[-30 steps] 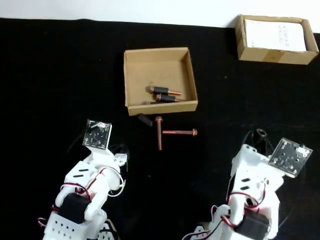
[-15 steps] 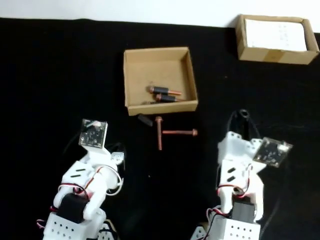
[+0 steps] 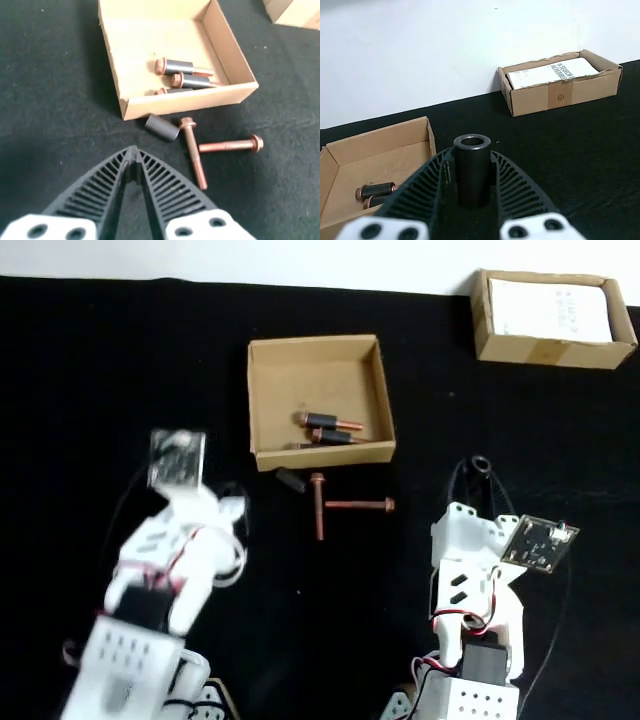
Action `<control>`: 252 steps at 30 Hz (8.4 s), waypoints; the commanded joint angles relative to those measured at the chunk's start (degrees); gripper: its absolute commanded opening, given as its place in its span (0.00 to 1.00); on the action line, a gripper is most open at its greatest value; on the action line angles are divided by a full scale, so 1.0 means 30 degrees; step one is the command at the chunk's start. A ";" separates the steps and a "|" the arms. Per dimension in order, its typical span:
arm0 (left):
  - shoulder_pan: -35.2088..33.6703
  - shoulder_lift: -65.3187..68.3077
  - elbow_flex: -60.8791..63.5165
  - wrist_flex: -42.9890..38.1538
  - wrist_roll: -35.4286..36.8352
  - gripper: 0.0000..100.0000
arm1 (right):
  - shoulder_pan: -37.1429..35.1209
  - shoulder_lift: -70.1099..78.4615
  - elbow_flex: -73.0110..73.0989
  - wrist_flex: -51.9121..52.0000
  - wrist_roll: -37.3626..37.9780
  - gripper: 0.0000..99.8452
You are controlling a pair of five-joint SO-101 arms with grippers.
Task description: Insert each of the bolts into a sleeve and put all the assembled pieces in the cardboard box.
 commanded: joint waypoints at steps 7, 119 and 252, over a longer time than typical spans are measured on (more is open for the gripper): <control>0.1861 1.5927 -0.8923 -0.0176 0.3311 0.01 | 0.0484 -0.0132 0.2535 -0.0425 -0.0029 0.01; 0.9773 1.6806 -1.6835 -0.4982 0.3370 0.01 | -0.5612 -0.0132 -0.3912 0.5582 -0.0147 0.01; 0.2242 -0.6549 -0.4703 0.5099 -0.1788 0.01 | -0.3443 1.2527 -1.7978 0.4498 -0.0879 0.01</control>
